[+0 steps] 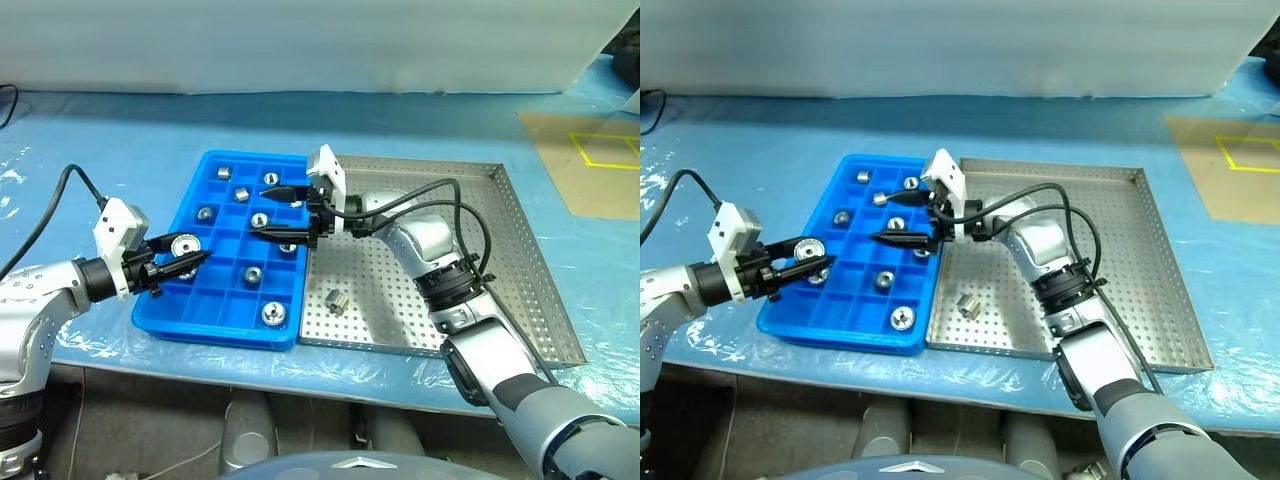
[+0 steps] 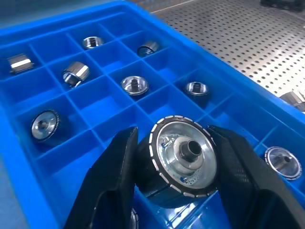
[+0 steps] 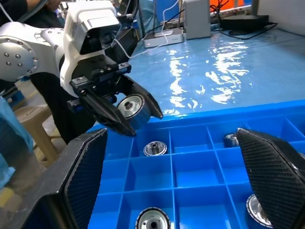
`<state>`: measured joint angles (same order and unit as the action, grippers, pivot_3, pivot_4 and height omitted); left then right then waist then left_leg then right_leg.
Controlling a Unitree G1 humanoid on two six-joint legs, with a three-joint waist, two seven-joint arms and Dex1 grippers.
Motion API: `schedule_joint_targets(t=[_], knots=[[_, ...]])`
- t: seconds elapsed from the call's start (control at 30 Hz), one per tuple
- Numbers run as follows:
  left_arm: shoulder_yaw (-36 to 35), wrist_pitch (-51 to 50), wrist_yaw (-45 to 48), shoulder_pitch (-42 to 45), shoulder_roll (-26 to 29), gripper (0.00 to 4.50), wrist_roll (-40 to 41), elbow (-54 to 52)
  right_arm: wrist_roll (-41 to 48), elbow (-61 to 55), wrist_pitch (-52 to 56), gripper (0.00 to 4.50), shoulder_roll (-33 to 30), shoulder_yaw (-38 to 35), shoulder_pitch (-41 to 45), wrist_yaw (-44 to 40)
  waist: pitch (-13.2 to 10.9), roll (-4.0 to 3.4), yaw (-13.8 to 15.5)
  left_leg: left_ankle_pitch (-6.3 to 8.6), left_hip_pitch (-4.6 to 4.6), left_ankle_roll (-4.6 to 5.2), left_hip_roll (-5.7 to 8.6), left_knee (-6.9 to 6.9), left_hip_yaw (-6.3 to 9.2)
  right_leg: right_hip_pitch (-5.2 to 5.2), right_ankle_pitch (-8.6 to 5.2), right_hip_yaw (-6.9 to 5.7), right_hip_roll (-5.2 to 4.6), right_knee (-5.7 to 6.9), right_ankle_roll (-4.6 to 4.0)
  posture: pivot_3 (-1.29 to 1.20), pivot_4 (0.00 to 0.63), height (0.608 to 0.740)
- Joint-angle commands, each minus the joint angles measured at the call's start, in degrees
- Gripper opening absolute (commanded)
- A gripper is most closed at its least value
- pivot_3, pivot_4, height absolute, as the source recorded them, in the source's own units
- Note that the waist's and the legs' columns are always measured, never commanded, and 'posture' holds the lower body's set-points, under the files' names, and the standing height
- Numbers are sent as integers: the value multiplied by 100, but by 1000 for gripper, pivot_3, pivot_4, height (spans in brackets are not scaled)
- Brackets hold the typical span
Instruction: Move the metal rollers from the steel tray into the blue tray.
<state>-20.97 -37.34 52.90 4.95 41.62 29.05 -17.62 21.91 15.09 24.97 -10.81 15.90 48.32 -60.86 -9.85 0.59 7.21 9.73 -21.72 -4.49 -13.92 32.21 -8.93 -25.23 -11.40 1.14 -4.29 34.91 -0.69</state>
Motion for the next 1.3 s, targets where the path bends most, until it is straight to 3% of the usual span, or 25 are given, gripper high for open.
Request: schedule_joint_targets(t=[0.03, 0.43, 1.07, 1.27, 1.3], knots=[[109, 437, -357, 327, -215, 2241, -131, 269, -47, -74, -151, 4438, 38, -91, 34, -52, 0, 1, 12, -4, -1, -7, -1, -1, 12, 1, 0, 0, 1, 4, 0, 203, 150, 740], [1091, 1691, -476, 1024, -548, 2241, -973, 2235, -197, -383, -119, 4438, -100, -213, -316, 233, 4, 5, -30, -27, -5, -44, -1, -4, 31, -7, 0, 0, 9, 14, 2, 123, 150, 740], [1582, 1886, -376, 1581, -775, 2241, -1217, 2852, -297, -546, -132, 4438, -265, -252, -538, 461, 4, 6, -150, -31, -3, -50, -1, 2, 32, -5, 0, 1, 6, 30, 2, 68, 150, 740], [1675, 1923, -362, 1694, -783, 3805, -1263, 2727, -287, -588, -108, 4438, -295, -268, -573, 504, 4, 6, -174, -32, 1, -52, -1, 2, 32, -5, 0, 1, 6, 35, 2, 60, 150, 740], [1680, 1851, -324, 1744, -789, 3805, -1202, 2658, -282, -596, -99, 4438, -300, -273, -580, 506, 4, 7, -173, -33, 1, -53, 0, 3, 32, -5, 0, 1, 6, 37, 2, 58, 150, 740]])
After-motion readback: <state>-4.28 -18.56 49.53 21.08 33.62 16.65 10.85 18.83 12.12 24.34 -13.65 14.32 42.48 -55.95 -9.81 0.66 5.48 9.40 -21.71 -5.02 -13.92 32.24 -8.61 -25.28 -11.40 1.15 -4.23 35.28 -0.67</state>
